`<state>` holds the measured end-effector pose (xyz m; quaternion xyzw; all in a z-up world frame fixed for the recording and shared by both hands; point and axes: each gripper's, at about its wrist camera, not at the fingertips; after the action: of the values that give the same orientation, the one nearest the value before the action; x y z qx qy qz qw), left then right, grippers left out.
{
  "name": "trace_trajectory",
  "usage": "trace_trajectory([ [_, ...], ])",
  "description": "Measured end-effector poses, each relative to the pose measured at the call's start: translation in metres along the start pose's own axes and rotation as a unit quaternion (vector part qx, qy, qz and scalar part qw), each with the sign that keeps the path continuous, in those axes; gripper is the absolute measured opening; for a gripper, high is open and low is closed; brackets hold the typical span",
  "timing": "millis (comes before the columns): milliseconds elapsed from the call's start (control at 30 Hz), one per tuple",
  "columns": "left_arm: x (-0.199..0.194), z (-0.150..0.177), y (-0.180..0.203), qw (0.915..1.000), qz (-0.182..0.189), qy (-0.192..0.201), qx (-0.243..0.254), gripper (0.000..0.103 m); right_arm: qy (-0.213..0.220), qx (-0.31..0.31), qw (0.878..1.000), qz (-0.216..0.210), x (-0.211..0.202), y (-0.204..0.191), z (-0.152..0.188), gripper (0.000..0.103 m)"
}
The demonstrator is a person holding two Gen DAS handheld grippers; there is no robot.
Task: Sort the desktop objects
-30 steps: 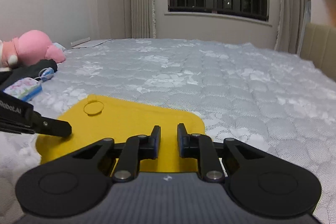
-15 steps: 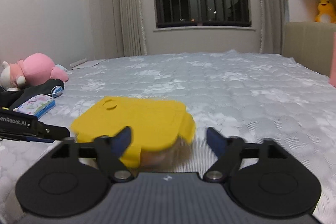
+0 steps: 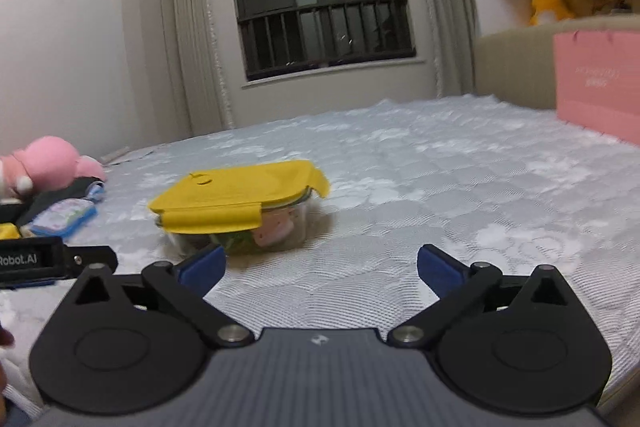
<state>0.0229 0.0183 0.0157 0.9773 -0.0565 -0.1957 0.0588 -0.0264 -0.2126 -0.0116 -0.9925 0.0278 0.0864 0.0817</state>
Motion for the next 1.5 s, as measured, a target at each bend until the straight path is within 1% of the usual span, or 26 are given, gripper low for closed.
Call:
trace_trajectory([
  [67,0.003,0.004,0.003,0.9994,-0.023,-0.003,0.025,0.103,0.007,-0.007,1.0,0.006,-0.004,-0.002,0.005,0.103],
  [167,0.006,0.007,0.006,0.9978,-0.03,-0.008,0.059,0.103,0.001,-0.014,1.0,0.001,-0.001,-0.005,0.006,0.103],
  [233,0.009,0.008,0.007,0.9973,-0.031,-0.003,0.067,0.103,-0.002,-0.014,1.0,0.002,0.003,-0.007,0.006,0.103],
  [333,0.013,0.011,0.006,0.9979,-0.026,0.005,0.06,0.103,-0.003,-0.005,1.0,0.002,0.007,-0.008,0.007,0.103],
  [433,0.017,0.015,0.004,0.9985,-0.016,-0.003,0.052,0.103,-0.004,-0.003,1.0,0.005,0.009,-0.008,0.01,0.103],
  [567,0.02,0.017,0.003,0.9984,-0.029,-0.006,0.048,0.103,-0.015,0.002,1.0,0.006,0.012,-0.007,0.015,0.103],
  [733,0.02,0.016,0.003,0.9974,-0.049,0.004,0.052,0.103,-0.021,0.007,1.0,0.006,0.015,-0.005,0.017,0.103],
  [967,0.022,0.015,0.003,0.9981,-0.041,-0.006,0.045,0.103,-0.028,0.004,1.0,0.005,0.018,-0.006,0.02,0.103],
  [1133,0.023,0.016,0.004,0.9979,-0.042,-0.008,0.049,0.103,-0.034,0.002,0.999,0.002,0.019,-0.007,0.022,0.103],
  [1333,0.024,0.017,0.004,0.998,-0.04,-0.011,0.047,0.103,-0.028,-0.005,1.0,0.005,0.018,-0.01,0.021,0.103],
  [1500,0.024,0.019,0.005,0.9981,-0.038,-0.014,0.047,0.103,-0.035,-0.004,0.999,0.005,0.02,-0.01,0.022,0.103],
])
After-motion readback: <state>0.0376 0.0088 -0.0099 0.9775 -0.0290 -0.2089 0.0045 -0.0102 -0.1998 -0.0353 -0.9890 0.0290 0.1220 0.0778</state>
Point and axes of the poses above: each gripper's, at about its wrist camera, not at the fingertips, and x roughly the way its jaws point, y to its right, z to its underside, and after that the axes turned 7 degrees about y, right-handed
